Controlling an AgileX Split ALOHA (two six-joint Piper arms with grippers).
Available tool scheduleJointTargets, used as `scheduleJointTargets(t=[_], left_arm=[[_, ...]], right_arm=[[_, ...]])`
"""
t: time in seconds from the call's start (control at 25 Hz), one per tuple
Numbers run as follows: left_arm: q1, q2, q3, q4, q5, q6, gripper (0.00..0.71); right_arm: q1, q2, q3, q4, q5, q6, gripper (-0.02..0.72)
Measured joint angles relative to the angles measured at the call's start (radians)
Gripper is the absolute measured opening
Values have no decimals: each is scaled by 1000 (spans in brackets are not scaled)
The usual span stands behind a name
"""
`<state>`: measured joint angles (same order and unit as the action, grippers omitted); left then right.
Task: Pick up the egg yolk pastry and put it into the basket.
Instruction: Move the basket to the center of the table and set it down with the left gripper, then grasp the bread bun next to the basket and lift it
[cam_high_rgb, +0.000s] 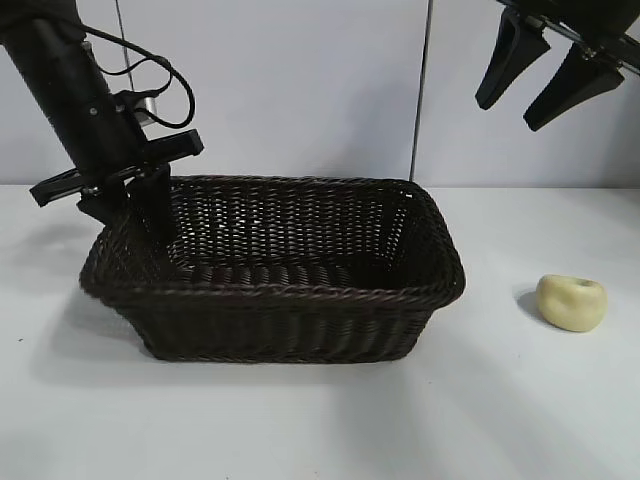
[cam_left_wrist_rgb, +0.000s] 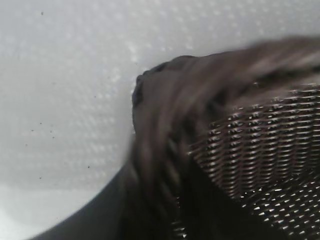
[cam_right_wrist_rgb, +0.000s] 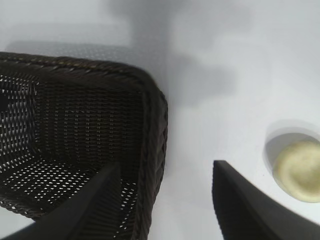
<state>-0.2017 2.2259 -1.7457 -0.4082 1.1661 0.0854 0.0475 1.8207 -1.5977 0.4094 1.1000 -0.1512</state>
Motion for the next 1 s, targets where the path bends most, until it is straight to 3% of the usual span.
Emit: scheduleJointTargets(t=[0.08, 0.2, 1.0], left_arm=[[0, 0, 0, -1, 2, 0, 460], [0, -4, 0, -2, 10, 0, 499], [0, -355, 0, 0, 60, -5, 508]], right_arm=[[0, 0, 0, 0, 0, 0, 402], [0, 0, 0, 0, 0, 0, 402], [0, 0, 0, 0, 0, 0, 402]])
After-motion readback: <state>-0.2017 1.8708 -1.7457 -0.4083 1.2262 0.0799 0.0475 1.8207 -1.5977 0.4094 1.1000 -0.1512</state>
